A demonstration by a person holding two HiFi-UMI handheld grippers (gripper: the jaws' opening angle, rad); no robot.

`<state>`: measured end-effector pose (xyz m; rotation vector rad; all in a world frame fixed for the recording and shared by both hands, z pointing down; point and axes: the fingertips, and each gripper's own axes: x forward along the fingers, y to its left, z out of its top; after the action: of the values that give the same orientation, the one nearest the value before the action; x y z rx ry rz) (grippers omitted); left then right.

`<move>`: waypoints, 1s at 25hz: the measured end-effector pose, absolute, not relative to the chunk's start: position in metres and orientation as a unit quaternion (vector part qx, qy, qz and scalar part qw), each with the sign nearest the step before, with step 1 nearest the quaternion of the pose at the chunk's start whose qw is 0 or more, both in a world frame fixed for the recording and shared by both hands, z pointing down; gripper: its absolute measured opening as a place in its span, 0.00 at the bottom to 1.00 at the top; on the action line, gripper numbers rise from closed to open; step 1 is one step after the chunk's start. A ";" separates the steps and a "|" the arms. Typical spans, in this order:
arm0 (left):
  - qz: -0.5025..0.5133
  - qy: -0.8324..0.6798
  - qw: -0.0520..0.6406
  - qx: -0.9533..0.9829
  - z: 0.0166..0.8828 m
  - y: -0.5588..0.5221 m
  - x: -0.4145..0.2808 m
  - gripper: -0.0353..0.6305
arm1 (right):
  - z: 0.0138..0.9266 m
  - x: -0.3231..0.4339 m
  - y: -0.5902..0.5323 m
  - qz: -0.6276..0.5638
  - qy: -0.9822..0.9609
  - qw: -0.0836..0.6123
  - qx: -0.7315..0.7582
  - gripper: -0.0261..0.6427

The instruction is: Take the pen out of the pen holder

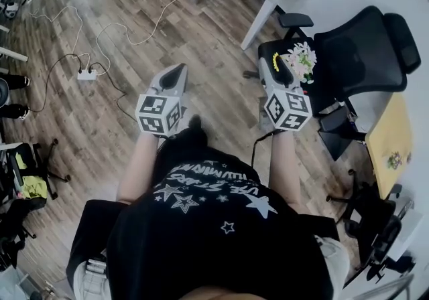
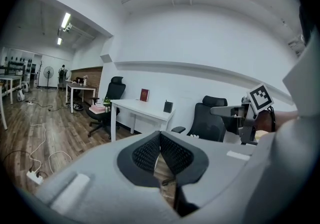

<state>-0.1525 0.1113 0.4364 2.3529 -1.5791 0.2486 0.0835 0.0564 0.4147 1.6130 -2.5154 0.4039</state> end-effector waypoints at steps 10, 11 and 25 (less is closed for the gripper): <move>0.104 -0.505 0.149 0.844 0.438 0.011 -0.200 0.07 | 0.413 0.043 -0.024 0.137 -0.805 0.074 0.573 0.36; 0.105 -0.502 0.152 0.845 0.440 0.006 -0.201 0.07 | 0.416 0.043 -0.028 0.138 -0.803 0.078 0.574 0.36; 0.118 -0.489 0.152 0.851 0.453 -0.086 -0.194 0.07 | 0.424 0.061 -0.137 0.141 -0.786 0.060 0.599 0.36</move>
<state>-0.1945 -0.0863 0.4529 2.4413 -1.4027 0.3398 0.0608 -0.1370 0.4236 1.8125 -2.3801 0.4270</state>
